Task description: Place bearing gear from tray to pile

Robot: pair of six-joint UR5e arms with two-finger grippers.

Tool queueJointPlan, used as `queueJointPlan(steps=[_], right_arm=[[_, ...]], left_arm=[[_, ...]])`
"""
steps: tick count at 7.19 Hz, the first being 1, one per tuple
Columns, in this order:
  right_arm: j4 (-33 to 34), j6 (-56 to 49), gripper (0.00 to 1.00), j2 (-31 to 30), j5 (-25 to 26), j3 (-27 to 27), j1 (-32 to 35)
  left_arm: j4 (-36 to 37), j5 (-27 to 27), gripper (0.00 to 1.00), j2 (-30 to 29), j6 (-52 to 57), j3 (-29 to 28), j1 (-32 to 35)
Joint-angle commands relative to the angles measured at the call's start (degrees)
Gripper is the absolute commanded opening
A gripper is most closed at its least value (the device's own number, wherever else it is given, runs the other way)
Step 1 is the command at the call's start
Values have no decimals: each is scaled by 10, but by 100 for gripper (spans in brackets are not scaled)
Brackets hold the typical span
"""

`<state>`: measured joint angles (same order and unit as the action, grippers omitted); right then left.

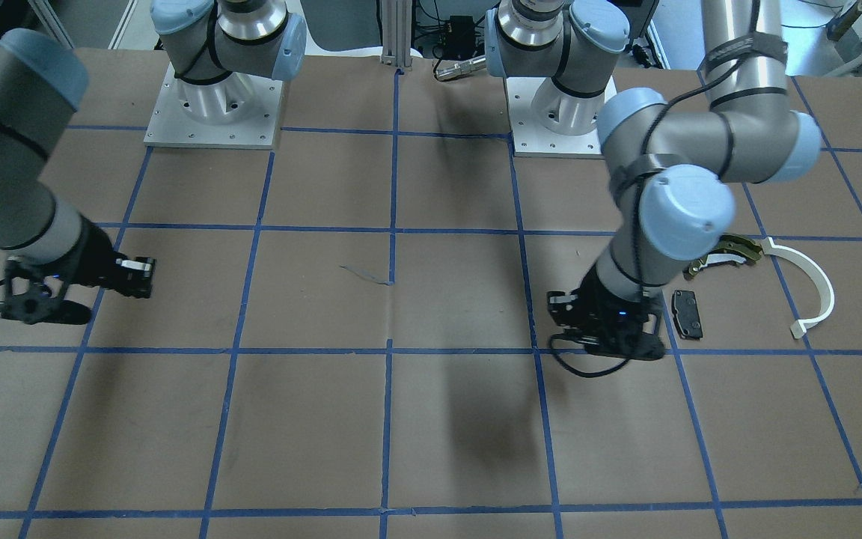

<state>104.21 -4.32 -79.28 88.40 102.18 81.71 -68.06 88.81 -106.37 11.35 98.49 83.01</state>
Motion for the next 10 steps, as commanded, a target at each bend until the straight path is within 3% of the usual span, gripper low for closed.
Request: queueJointPlan(steps=[1,2,4,5,6,7,8,9,10], right_arm=[[67,101,2,-6,-2,41,148],[84,169,2,7,-5,43,199],[201,323,3,80,-21,39,355],[262,370,3,129,-17,32,395],[280,406,4,161,-18,22,408],[282,424,11,169,-20,21,413],[282,418,44,170,-20,21,412],[282,417,99,168,-17,19,411],[271,412,100,157,-17,19,395]], left_arm=[[-38,1,0,10,91,-14,-134],[-38,1,0,8,144,-14,-189],[-36,1,0,-10,229,-3,-279],[-30,0,0,-10,256,29,-295],[2,0,0,-8,270,68,-305],[52,1,0,-12,269,97,-306],[58,0,0,-13,270,117,-307],[69,1,0,-16,271,122,-307],[69,1,0,-24,271,122,-307]])
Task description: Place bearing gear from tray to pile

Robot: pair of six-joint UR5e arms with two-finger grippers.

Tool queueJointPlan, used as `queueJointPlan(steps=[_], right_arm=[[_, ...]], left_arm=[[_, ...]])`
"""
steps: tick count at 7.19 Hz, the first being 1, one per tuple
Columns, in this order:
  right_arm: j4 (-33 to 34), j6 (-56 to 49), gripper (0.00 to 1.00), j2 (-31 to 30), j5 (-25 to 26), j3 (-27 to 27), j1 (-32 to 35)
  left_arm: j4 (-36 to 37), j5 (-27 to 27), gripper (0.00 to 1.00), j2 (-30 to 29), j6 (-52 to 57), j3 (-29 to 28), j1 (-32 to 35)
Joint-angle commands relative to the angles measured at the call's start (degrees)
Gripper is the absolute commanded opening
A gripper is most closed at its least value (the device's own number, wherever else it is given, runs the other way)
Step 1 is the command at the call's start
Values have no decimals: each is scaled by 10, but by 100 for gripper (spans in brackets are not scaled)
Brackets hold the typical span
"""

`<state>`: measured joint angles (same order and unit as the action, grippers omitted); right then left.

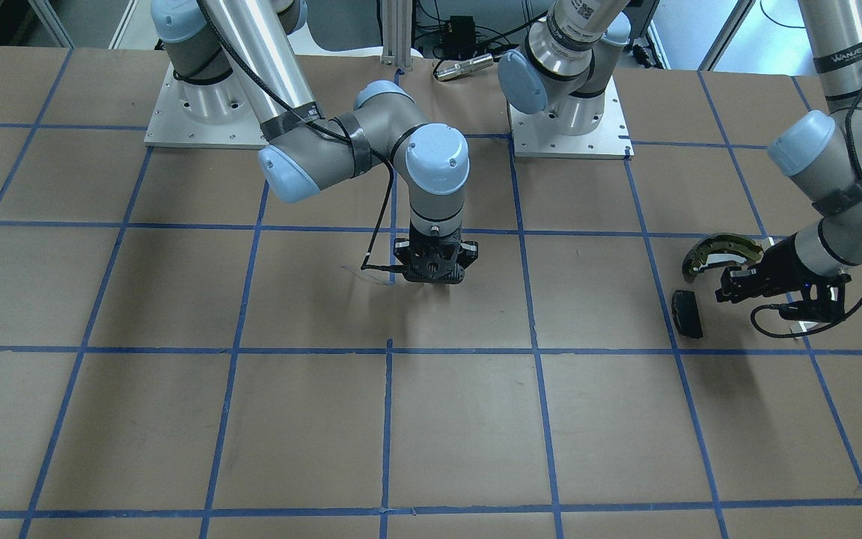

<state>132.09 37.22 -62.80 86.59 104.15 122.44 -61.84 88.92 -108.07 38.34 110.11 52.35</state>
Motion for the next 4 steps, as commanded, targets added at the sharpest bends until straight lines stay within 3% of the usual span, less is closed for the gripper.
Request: queueJointPlan(steps=[1,2,4], right_arm=[[-21,-21,100,-27,8,1,-34],[-63,-81,100,-76,2,-1,-87],[-144,-250,100,-170,7,3,-214]], left_arm=[[13,0,0,-14,2,4,-1],[33,30,0,-24,3,3,-1],[52,38,0,-38,1,5,-1]])
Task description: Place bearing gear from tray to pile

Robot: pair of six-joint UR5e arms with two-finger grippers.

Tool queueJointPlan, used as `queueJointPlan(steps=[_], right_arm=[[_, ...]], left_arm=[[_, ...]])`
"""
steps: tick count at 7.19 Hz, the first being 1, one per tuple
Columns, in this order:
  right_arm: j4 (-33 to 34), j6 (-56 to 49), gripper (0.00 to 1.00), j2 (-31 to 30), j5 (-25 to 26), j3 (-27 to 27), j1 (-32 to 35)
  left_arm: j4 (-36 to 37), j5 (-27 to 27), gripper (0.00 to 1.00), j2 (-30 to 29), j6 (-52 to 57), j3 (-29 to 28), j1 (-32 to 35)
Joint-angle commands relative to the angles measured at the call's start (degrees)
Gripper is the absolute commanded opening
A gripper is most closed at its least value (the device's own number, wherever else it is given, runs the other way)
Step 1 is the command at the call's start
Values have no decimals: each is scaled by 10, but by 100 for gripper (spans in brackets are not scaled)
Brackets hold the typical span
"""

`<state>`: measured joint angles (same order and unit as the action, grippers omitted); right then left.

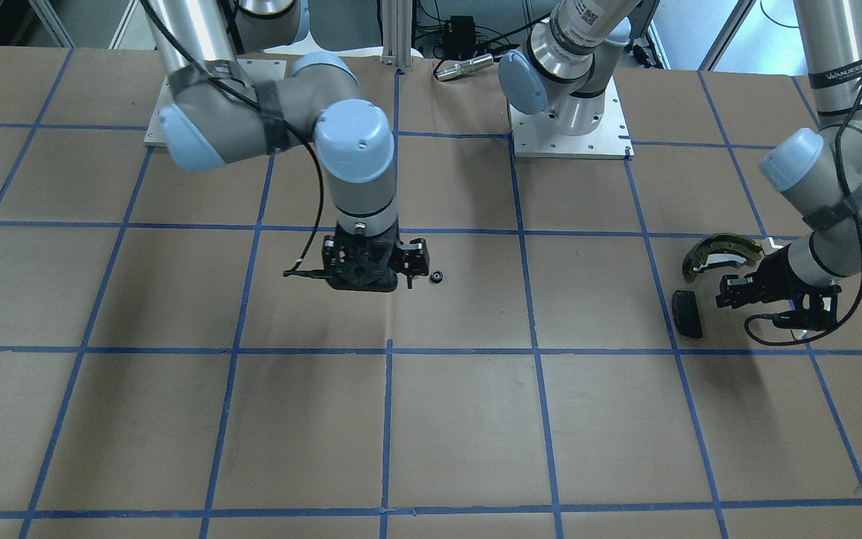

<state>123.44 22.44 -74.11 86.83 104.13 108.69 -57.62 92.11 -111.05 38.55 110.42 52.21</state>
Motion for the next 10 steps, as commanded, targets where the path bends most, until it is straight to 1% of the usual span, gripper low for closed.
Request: queueJointPlan(steps=[1,2,3,4,5,6,7,8,9,10], right_arm=[[-106,-155,100,-91,4,-3,-128],[-160,-163,100,-138,5,-20,-139],[-238,-163,100,-169,4,-66,-145],[-289,-162,100,-169,9,-130,-145],[-302,-163,100,-146,21,-173,-146],[-308,-165,100,-125,28,-195,-146],[-301,-161,100,-124,29,-191,-146],[-299,-166,100,-124,27,-191,-149],[-304,-183,100,-127,28,-188,-150],[-311,-198,100,-124,28,-187,-148]], left_arm=[[10,7,2,-10,-1,1,0],[8,9,64,-12,-2,-1,0],[8,10,100,-10,-3,-3,0],[8,10,100,-8,-3,-4,0],[0,10,100,5,-8,-6,13],[-13,8,100,20,-40,-20,41],[-35,9,100,33,-109,-47,107],[-87,4,100,47,-180,-76,171],[-103,-4,100,57,-211,-88,222],[-106,-7,100,53,-221,-90,275]])
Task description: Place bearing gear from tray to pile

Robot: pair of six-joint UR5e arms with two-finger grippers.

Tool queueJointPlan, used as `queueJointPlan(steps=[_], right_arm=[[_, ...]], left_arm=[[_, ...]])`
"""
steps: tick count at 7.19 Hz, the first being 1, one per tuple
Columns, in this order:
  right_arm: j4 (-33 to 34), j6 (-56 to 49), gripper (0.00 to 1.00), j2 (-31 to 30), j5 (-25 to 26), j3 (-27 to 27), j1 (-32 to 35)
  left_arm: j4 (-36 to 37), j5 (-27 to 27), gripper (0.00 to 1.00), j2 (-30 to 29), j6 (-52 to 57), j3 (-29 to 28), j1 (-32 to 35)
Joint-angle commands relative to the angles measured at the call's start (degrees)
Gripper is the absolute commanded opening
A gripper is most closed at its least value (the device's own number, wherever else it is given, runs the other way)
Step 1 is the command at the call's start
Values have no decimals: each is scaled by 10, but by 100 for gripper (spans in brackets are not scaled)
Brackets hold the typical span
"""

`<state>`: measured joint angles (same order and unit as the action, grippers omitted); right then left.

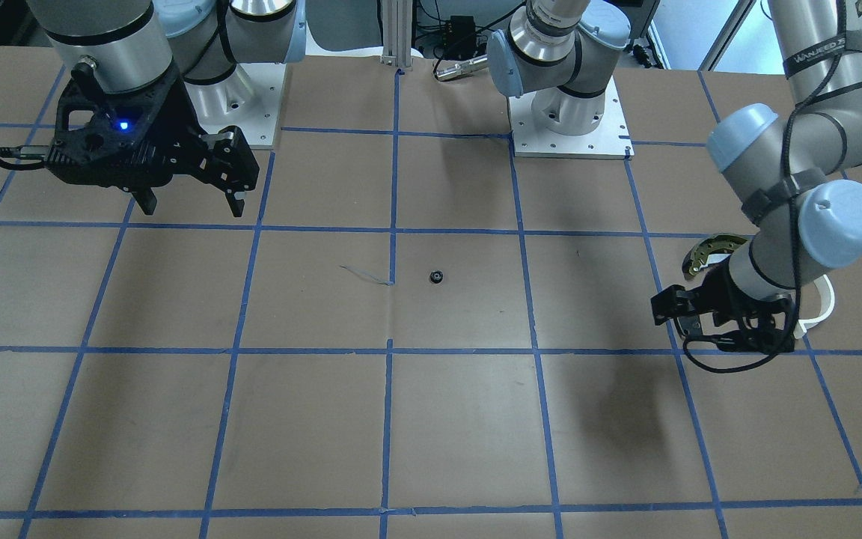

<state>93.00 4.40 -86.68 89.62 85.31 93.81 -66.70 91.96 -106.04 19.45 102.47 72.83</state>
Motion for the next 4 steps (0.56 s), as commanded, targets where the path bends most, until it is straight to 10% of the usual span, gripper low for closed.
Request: queueJointPlan(steps=[1,4], right_arm=[[3,-21,100,-2,1,1,-1],[-4,-19,100,-23,1,1,-3]], left_arm=[[-12,-6,100,0,-74,-10,125],[8,-30,100,-9,-163,-3,248]])
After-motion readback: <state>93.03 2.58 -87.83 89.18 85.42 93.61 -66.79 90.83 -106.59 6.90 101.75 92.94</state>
